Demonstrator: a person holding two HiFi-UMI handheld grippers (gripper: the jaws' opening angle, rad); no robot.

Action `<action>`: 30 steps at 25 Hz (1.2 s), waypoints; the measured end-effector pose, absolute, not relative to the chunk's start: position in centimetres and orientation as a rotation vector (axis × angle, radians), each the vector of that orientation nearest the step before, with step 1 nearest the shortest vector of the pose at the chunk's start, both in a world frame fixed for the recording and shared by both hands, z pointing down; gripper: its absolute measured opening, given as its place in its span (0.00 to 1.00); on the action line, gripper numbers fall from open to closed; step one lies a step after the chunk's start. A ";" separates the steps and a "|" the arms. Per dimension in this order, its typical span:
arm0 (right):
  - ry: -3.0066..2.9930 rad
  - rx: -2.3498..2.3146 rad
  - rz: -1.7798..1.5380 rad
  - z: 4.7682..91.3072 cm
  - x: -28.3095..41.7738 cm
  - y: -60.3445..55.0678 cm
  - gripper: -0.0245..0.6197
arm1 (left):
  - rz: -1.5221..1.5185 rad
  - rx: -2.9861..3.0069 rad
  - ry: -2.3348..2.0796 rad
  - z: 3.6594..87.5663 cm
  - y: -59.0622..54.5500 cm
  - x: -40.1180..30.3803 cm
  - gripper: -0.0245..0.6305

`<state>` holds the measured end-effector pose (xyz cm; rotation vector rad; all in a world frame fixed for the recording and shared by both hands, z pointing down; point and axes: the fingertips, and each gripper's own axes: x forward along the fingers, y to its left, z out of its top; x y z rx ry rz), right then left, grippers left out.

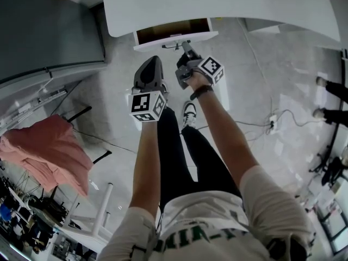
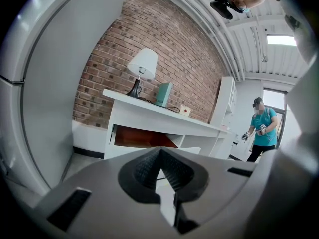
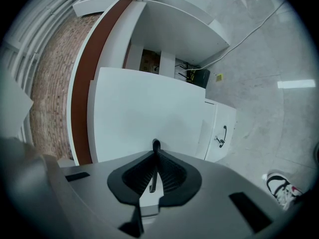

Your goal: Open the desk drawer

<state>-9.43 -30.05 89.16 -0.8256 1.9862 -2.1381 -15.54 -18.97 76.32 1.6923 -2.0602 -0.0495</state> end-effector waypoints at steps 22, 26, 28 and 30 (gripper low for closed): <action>1.982 -0.862 -2.158 89.4 -5.0 -25.7 0.07 | -0.042 1.655 -2.076 76.8 -17.2 -14.1 0.03; 1.972 -0.906 -2.177 90.5 -4.0 -25.1 0.07 | -0.054 1.635 -2.078 77.1 -16.7 -14.2 0.03; 1.970 -0.937 -2.195 91.6 -3.6 -24.9 0.07 | -0.064 1.617 -2.083 77.2 -16.5 -14.4 0.03; 1.971 -0.967 -2.212 92.8 -3.3 -24.7 0.07 | -0.061 1.611 -2.090 77.2 -16.3 -14.6 0.03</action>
